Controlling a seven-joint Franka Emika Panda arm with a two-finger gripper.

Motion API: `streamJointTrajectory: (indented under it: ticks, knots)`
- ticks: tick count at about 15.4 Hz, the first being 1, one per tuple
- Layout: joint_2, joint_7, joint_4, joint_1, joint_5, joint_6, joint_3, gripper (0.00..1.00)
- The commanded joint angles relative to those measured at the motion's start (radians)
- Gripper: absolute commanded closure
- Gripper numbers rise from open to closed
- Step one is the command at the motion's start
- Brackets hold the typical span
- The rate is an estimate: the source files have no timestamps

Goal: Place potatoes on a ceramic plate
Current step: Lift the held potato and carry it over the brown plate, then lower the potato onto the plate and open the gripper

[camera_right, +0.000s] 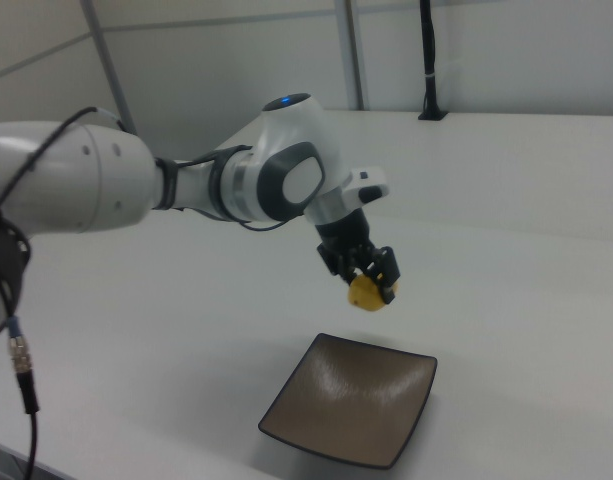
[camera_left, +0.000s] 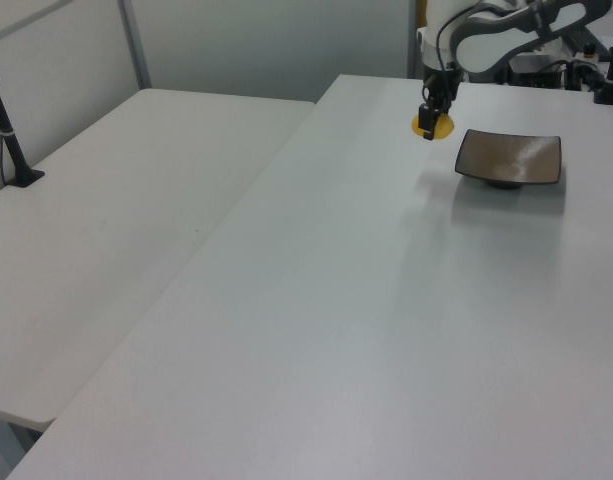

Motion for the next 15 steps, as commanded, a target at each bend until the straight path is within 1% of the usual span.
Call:
streamJointTrajectory:
  ticks: [1, 2, 3, 4, 5, 6, 7, 10, 15]
  knots:
    - [-0.153, -0.098, -0.203, -0.001, 0.014, -0.015, 0.006, 0.56]
    - [-0.165, -0.115, -0.217, 0.001, 0.014, -0.023, 0.006, 0.52]
    - [-0.17, -0.124, -0.222, 0.001, 0.014, -0.033, 0.006, 0.41]
    - [-0.173, -0.127, -0.222, 0.001, 0.014, -0.04, 0.006, 0.27]
    - [-0.173, -0.127, -0.222, 0.001, 0.014, -0.04, 0.006, 0.17]
    - [-0.173, -0.127, -0.22, 0.001, 0.014, -0.04, 0.006, 0.1]
    - [-0.173, -0.127, -0.22, 0.001, 0.014, -0.041, 0.006, 0.06]
    - [-0.159, -0.127, -0.214, 0.007, 0.012, -0.043, 0.006, 0.04]
    - [-0.161, -0.127, -0.209, 0.008, 0.012, -0.044, 0.006, 0.03]
